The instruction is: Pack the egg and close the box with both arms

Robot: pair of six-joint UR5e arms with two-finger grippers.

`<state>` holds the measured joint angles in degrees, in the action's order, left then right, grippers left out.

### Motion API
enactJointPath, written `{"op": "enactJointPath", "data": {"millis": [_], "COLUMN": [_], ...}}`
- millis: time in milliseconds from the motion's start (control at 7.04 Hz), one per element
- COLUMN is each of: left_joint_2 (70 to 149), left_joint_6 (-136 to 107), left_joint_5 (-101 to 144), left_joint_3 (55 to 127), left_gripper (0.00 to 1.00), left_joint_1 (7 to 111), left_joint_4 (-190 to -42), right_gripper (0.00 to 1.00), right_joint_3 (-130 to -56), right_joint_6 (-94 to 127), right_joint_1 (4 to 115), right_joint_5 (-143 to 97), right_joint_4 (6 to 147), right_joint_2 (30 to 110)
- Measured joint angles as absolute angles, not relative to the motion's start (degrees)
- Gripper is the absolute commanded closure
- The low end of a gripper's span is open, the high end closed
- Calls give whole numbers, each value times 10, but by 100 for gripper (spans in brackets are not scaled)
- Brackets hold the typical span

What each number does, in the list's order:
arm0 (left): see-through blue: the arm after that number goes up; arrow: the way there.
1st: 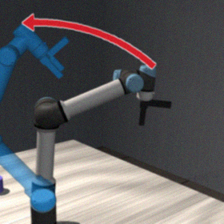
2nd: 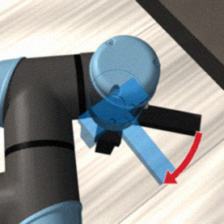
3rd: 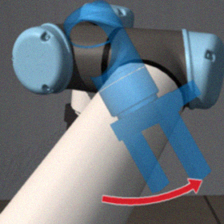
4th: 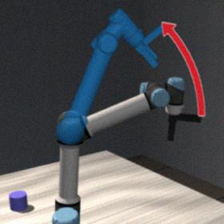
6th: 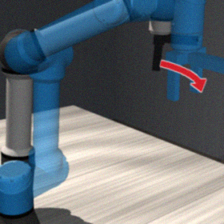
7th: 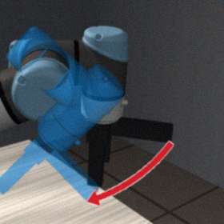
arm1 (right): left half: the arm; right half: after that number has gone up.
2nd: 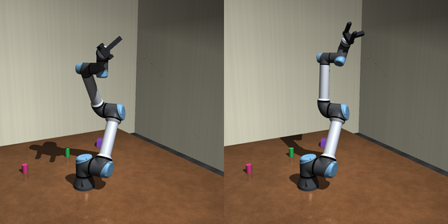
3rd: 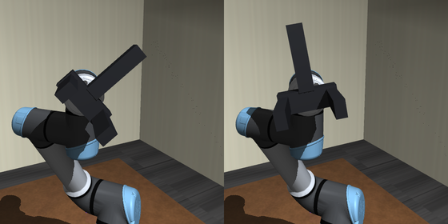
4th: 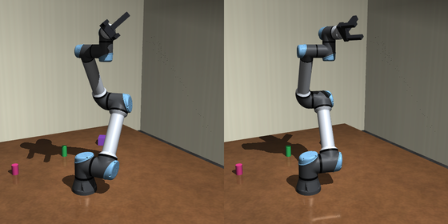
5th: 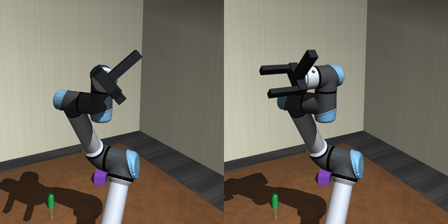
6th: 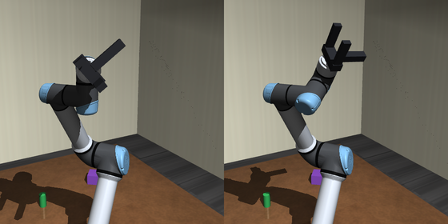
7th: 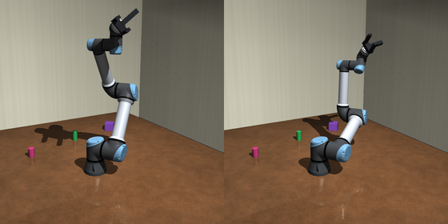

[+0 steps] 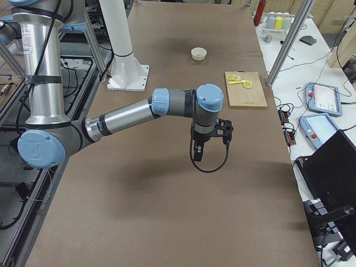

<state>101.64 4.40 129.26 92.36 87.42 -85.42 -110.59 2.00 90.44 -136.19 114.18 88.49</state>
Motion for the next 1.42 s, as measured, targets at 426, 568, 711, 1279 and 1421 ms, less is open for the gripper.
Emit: {"op": "enactJointPath", "data": {"millis": [426,568,711,1279,1421], "left_joint_2": [1069,1075,1083,1108,1110], "left_joint_6": [-39,-89,-170,-464,-514], "left_joint_5": [1293,1296,1296,1283,1260], "left_joint_3": [923,937,960,1031,1034], "left_gripper": [3,3,3,3,3], "left_joint_1": [826,794,756,621,584], "left_joint_4": [-886,-896,-901,-914,-932], "right_gripper": [0,0,0,0,0], "right_joint_3": [-1109,-1108,-1108,-1109,-1109], "right_joint_6": [21,21,20,19,20], "right_joint_1": [904,904,904,904,903], "right_joint_5": [-1374,-1376,-1377,-1378,-1378], "right_joint_4": [1142,1142,1141,1140,1140], "right_joint_2": [886,887,888,887,886]}}
